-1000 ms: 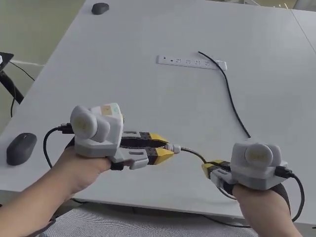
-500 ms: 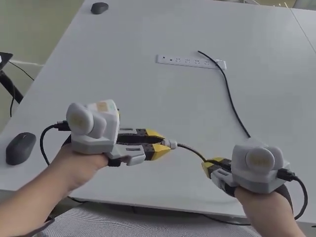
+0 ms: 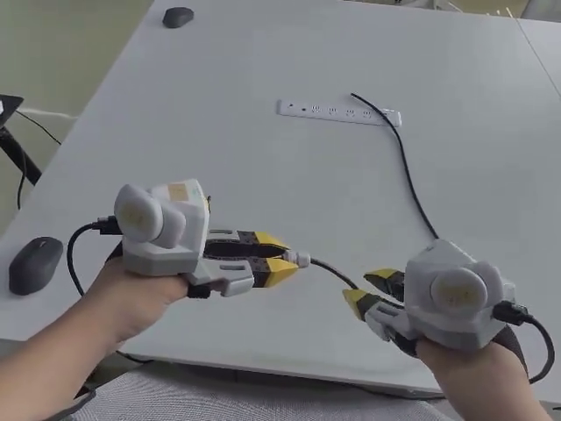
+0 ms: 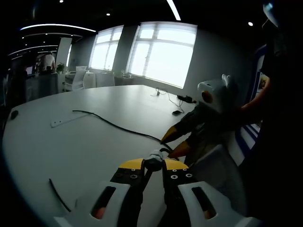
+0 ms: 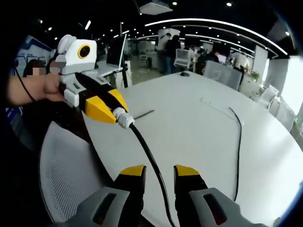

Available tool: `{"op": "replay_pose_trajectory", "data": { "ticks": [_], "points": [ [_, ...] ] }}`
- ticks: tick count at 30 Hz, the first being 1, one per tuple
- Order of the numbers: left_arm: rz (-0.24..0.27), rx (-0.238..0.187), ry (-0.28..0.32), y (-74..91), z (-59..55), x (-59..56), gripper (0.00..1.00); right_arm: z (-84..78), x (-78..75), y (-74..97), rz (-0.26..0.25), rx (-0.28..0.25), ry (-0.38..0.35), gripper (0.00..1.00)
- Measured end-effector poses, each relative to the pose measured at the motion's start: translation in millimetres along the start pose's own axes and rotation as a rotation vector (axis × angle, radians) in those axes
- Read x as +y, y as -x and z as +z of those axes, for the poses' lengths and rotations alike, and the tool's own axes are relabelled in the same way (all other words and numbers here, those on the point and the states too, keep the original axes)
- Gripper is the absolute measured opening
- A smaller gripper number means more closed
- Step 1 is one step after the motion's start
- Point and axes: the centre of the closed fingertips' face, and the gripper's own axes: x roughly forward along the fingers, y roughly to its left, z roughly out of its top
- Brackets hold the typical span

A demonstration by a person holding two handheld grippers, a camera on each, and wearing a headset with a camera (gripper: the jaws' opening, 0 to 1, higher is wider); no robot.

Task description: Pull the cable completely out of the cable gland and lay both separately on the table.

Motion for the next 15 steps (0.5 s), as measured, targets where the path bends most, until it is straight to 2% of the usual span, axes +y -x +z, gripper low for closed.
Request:
{"op": "replay_pose_trajectory", "data": {
  "ticks": [3,7,15],
  "points": [
    [0.000,0.000,-0.001,-0.2,0.0,0.7,0.15,16.1,9.2,-2.5,0.012,-0.016,0.104,0.19],
    [-0.004,-0.001,-0.006,-0.7,1.9,0.7,0.15,28.0,18.7,-10.8,0.028,-0.022,0.218,0.18],
    [-0.010,0.006,-0.012,-0.8,1.9,1.2,0.15,40.7,22.9,-17.8,0.042,-0.030,0.286,0.08]
  ]
}}
